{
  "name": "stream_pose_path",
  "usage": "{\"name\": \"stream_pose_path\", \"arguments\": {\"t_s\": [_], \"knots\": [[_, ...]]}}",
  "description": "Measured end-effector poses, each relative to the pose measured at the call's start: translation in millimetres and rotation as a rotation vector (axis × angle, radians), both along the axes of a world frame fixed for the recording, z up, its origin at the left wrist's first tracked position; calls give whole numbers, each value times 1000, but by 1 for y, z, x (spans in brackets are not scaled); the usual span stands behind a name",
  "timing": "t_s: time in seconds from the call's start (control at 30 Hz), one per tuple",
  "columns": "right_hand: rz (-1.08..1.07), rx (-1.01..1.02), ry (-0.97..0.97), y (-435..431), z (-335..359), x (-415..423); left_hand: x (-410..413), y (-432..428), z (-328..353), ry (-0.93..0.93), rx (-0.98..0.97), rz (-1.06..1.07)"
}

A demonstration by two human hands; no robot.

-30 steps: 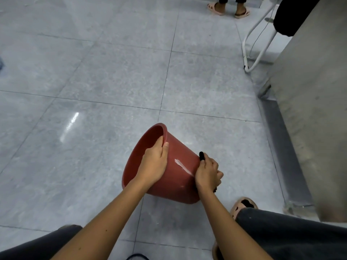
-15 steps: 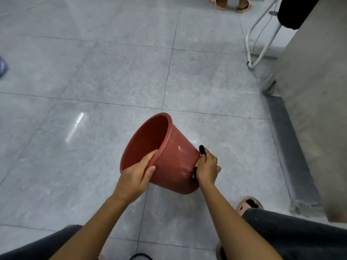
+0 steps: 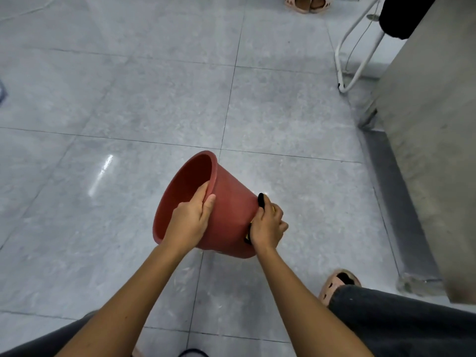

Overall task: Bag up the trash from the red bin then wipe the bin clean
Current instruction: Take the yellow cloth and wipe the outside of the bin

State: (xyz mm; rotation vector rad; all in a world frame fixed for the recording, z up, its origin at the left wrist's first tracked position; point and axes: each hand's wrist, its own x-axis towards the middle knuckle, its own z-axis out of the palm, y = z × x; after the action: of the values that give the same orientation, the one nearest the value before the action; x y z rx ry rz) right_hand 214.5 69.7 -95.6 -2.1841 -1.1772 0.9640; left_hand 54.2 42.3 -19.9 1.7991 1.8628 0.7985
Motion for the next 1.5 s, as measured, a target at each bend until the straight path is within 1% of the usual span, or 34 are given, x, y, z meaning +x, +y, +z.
{"name": "stream_pose_path", "arguments": {"t_s": [0.03,0.13,0.2,0.27,0.33,0.37,0.43,0.47,0.5,0.53,0.6,0.63,0.7,0.73,0.77,0.8,0.83,0.87,0.93,0.97,1.0,1.03,1.07,1.13,1.17,1.2,1.23,1.27,1.3,1.37,1.4,1.43,1.5], "knots": [[33,59,-16,-2,5,-6,4,1,1,11,-1,-17],[261,386,-40,-10,29,-33,9,6,1,34,49,-15],[373,476,-54,-13,35,-42,6,8,1,-17,59,-11],[363,488,-112,-16,27,-34,0,10,0,-75,27,1],[277,448,-165,-20,7,-12,-6,8,-4,-85,7,48],[203,356,-159,-20,-3,2,-8,7,-6,-81,0,71],[-3,73,-53,-15,-13,23,-8,3,-9,-98,-30,63],[-73,-28,-17,-12,-13,25,-7,2,-9,-120,-53,39],[-79,-49,-29,-10,-9,21,-5,3,-8,-146,-84,16],[-26,11,-70,-10,-1,12,-4,5,-6,-184,-124,-10],[146,253,-119,-12,19,-14,-2,8,-1,-314,-209,-98],[214,377,-105,-13,30,-26,-1,8,0,-379,-232,-149],[299,552,-75,-15,41,-38,3,6,1,-423,-229,-208],[311,597,-78,-15,39,-37,5,5,0,-417,-219,-200],[304,597,-91,-17,34,-31,6,3,-1,-409,-209,-169],[266,551,-105,-18,24,-21,5,2,-2,-403,-198,-127],[200,451,-108,-19,12,-9,4,2,-3,-400,-183,-89],[119,299,-85,-19,1,5,3,2,-4,-403,-167,-60],[-35,27,3,-16,-7,24,2,3,-6,-393,-152,-46],[-66,-35,21,-13,-5,23,2,3,-7,-371,-150,-48],[-43,-21,4,-11,0,18,3,4,-8,-351,-148,-48],[27,62,-26,-10,9,8,5,5,-9,-339,-143,-44],[113,193,-39,-10,19,-5,6,6,-8,-340,-139,-41],[273,453,0,-10,41,-30,8,6,-7,-376,-133,-50],[328,541,19,-9,49,-41,8,5,-7,-390,-130,-59],[356,587,28,-7,54,-49,7,5,-7,-390,-122,-62],[355,585,20,-2,58,-54,5,4,-7,-376,-111,-57],[330,535,6,5,59,-56,3,2,-8,-351,-102,-54],[309,444,13,18,59,-56,1,0,-8,-321,-99,-61],[309,205,104,51,61,-52,-1,-6,-9,-278,-109,-98],[345,95,172,67,65,-48,0,-9,-8,-270,-116,-122],[401,29,225,79,70,-45,1,-12,-7,-263,-124,-141],[464,28,234,87,72,-39,4,-13,-6,-252,-134,-148]]}}
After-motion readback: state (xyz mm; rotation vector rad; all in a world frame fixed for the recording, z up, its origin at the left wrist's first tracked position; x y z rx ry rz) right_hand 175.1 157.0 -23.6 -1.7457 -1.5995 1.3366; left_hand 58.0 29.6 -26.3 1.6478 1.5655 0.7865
